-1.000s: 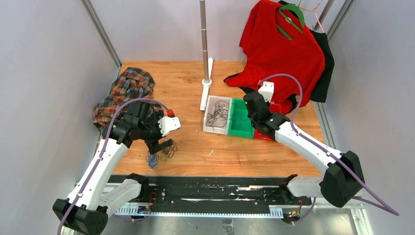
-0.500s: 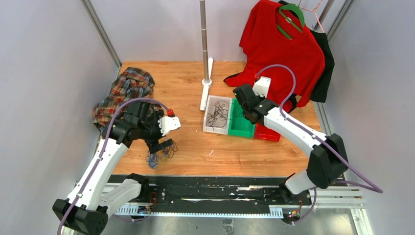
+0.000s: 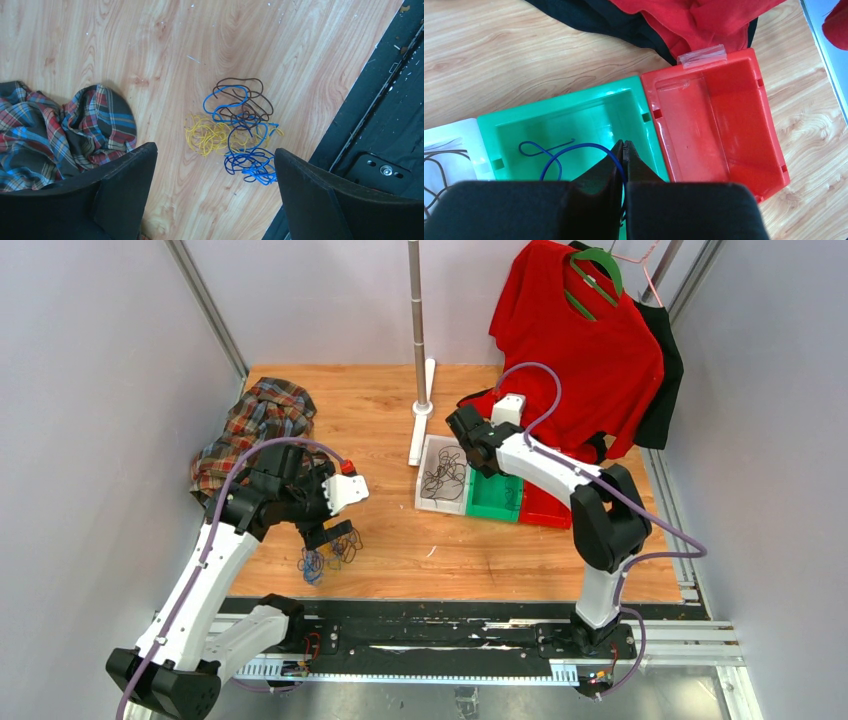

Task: Untangle the cables

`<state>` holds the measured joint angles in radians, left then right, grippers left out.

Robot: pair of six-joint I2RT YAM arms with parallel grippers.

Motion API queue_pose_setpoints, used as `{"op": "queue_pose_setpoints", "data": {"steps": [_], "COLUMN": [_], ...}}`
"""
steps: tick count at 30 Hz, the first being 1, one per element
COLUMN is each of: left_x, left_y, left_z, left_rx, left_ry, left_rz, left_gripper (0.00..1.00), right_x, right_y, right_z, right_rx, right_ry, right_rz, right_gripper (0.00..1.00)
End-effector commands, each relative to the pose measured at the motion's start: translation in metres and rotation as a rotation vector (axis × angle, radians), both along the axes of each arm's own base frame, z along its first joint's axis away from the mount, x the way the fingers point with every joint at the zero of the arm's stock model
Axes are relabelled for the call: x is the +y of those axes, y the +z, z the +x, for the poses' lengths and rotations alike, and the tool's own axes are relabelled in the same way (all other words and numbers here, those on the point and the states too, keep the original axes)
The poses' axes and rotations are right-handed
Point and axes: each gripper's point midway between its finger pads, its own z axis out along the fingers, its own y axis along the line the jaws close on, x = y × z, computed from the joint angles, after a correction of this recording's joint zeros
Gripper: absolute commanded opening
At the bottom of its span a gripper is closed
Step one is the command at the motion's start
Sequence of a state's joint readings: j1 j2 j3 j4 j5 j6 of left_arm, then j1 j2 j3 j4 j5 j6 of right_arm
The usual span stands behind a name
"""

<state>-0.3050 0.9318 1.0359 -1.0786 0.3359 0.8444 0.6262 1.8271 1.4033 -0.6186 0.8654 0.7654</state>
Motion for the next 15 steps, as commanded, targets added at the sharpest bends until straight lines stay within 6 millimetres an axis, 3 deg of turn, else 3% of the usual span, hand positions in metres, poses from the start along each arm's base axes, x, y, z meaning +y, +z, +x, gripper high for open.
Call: {"op": "queue_pose_setpoints", "data": {"steps": [1, 8, 11, 15], "left_x": [-0.002, -0.001, 0.0, 0.002], "left_y": [0.008, -0.008, -0.015, -0.017], "left_z": [0.005, 0.004, 0.006, 0.01], "left_rx": [-0.035, 0.015, 0.039, 0.045], "left_ry": [-0.024, -0.031, -0.026, -0.019], "left_rz": [-0.005, 0.019, 0.035, 0.051], "left_gripper": [0.9, 0.9, 0.91, 0.93], "right_x": [-0.005, -0.003, 0.002, 0.012], "right_y": [-0.003, -0.029, -0.029, -0.022], "right_z": [0.004, -0.011, -0.013, -0.014], "right_rx": [-0.006, 0.091, 0.121, 0.108], "right_ry": [-0.05, -0.008, 0.043, 0.112], "right_rz": [-0.025, -0.011, 0.009, 0.076], "right_gripper": [0.01, 0.03, 0.15, 0.37]}}
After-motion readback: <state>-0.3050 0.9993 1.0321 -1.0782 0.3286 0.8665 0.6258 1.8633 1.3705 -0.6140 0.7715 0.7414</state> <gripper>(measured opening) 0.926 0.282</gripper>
